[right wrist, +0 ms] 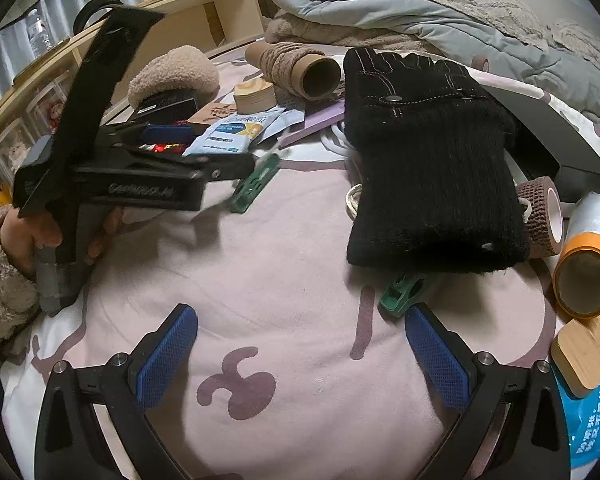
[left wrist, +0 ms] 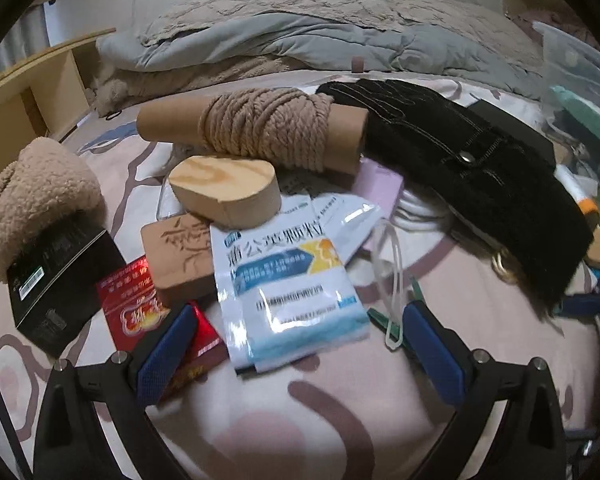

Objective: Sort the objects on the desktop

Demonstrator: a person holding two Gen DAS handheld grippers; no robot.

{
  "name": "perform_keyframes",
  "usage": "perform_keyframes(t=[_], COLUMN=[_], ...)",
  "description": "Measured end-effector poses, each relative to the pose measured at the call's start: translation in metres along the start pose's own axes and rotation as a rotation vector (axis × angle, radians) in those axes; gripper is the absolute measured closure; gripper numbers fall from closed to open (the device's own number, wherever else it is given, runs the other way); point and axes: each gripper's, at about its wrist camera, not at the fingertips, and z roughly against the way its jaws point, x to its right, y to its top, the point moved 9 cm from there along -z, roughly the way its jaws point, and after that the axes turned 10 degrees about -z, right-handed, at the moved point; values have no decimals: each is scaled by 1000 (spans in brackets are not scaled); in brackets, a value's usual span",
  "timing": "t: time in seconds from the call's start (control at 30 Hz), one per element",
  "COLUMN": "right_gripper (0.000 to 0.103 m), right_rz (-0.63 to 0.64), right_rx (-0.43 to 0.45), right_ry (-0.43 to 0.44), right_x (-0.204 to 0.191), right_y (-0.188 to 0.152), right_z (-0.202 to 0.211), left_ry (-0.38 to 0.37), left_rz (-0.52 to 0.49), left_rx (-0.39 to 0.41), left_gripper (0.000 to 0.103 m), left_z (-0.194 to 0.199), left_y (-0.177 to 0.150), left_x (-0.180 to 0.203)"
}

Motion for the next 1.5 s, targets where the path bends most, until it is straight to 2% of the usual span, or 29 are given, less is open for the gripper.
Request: perform_keyframes(t=[0.17,0.2,0.23,0.43,0.57,0.7,0.9,1.03,1.17,1.37,1.5], right_gripper=[0,0,0,0,0,0,0,0,0,0,0], right_rz=[-17,-21,-23,-17,2,18,18,12,9,-1,-33], right_rx=[4,5,6,4,2,1,8,13,14,19,32], right_ry=[22,27,30,20,-5,-26,-23,-13,-8,7,54], right_x=[2,2,2,1,0,-1,0,0,0,0,3], right_y=[2,2,2,1,0,-2,-2,-2,-2,-2,0], right_z=[0,1,1,0,-2,-2,-2,-2,-2,0,4], left_ry=[-4,-49,-92,-112,-119,-112,-128,-60,19,-47,-131], left_rz=[-57,-71,-69,-16,55,104,97,37,-80,-78,-13], left_rx=[-9,-39,-65,-40,-13,7,-2,-30,-21,-29,-51], left_gripper=[0,0,0,0,0,0,0,0,0,0,0], left_z=[8,6,3,14,21,19,2,-16,-19,-8,1], left_y=[-11,-17,-25,-29,-18,8,34,34,23,0,-20], left_x=[12,20,27,24,10,-3,4,12,22,29,32])
